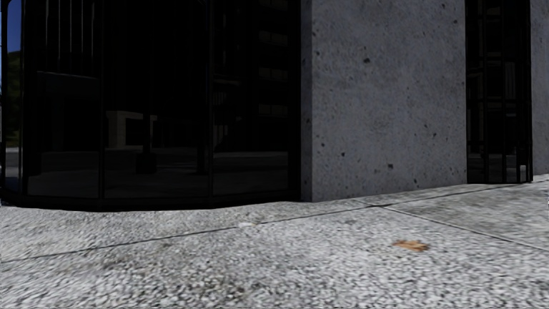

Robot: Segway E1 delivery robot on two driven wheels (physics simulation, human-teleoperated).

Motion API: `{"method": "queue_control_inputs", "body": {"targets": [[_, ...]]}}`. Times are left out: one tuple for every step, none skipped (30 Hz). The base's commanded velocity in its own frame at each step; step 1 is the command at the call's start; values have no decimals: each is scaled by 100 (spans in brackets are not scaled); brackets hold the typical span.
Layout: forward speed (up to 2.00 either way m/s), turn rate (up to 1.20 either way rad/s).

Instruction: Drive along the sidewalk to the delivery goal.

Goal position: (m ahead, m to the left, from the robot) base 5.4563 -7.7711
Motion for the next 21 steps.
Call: {"method": "queue_control_inputs", "body": {"targets": [[133,-38],[133,-39],[133,-39],[133,-39],[133,-39],[133,-39],[133,-41],[133,-50],[133,-55],[133,-56],[133,-56],[133,-56],[133,-56],[133,-56],[133,-56],[133,-56],[133,-56],[133,-56],[133,-56],[133,-56],[133,-56]]}}
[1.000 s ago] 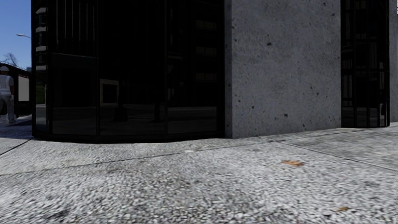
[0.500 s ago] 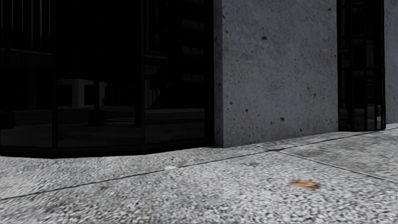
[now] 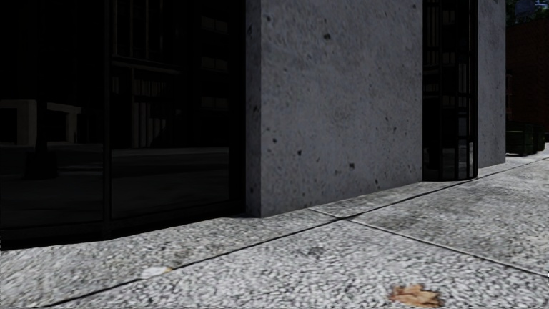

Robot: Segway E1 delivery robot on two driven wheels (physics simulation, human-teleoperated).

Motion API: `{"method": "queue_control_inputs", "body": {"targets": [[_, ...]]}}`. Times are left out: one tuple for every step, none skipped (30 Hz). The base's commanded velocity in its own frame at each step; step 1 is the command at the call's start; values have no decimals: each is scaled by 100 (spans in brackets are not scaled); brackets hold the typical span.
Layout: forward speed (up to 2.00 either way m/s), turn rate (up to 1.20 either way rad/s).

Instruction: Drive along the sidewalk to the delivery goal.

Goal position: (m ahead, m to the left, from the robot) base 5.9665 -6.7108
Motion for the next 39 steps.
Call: {"method": "queue_control_inputs", "body": {"targets": [[133,-56],[133,-56],[133,-56],[133,-56],[133,-56],[133,-56],[133,-56],[133,-56],[133,-56],[133,-56],[133,-56],[133,-56],[133,-56],[135,-56],[137,-56],[137,-56],[138,-56],[139,-56],[139,-56],[140,-56],[140,-56],[140,-56],[140,-56],[140,-56],[140,-56],[140,-56],[140,-56],[140,-56],[143,-56],[143,-56],[145,-56],[146,-56],[147,-56],[148,-56],[148,-56],[148,-56],[148,-56],[148,-56],[148,-56]]}}
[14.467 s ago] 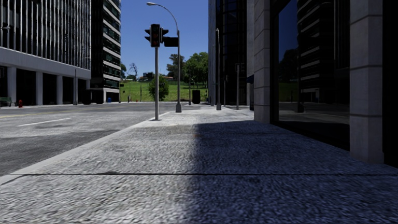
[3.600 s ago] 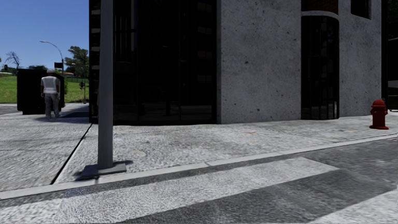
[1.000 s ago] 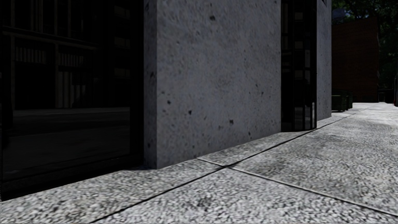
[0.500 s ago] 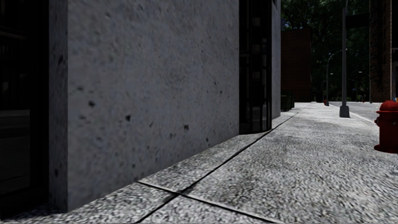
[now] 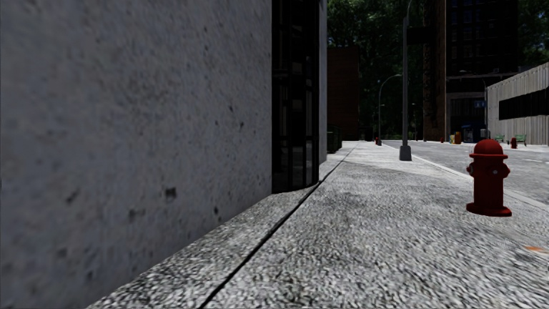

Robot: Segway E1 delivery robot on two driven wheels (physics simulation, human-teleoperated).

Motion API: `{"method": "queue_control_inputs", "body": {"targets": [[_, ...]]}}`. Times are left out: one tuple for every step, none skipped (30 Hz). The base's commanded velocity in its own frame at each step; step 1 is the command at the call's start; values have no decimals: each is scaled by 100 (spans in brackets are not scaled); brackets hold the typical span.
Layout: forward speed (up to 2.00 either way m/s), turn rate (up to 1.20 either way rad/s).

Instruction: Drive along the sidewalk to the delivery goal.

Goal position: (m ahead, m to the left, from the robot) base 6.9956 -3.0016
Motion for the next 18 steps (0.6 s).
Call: {"method": "queue_control_inputs", "body": {"targets": [[148,-56],[148,-56],[148,-56],[148,-56],[148,-56],[148,-56],[149,-56],[149,-56],[150,-56],[158,-56],[158,-56],[200,-56],[200,-56],[200,-56],[200,-56],[200,-56],[200,-56],[200,-56]]}}
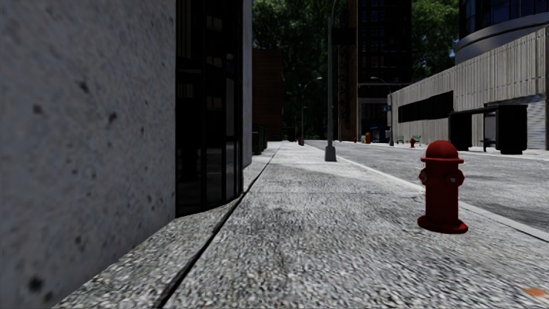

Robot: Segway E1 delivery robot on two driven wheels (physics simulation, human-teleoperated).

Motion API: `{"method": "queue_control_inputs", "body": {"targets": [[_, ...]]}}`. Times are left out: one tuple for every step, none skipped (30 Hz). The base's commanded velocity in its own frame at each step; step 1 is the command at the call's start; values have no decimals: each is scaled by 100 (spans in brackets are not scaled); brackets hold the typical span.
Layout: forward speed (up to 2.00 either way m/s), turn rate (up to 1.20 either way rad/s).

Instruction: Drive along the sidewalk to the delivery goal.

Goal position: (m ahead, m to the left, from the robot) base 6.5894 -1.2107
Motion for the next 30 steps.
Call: {"method": "queue_control_inputs", "body": {"targets": [[200,-56],[200,-55],[200,-54],[200,-49],[200,-2],[200,-2],[200,0],[200,0],[200,0],[200,0],[200,0],[200,0],[200,0],[200,0],[200,0],[200,0],[200,0],[200,0],[200,0],[200,0],[200,0],[200,0],[200,0],[200,0],[200,0],[200,0],[200,-12],[200,-18],[200,-24],[200,-29]]}}
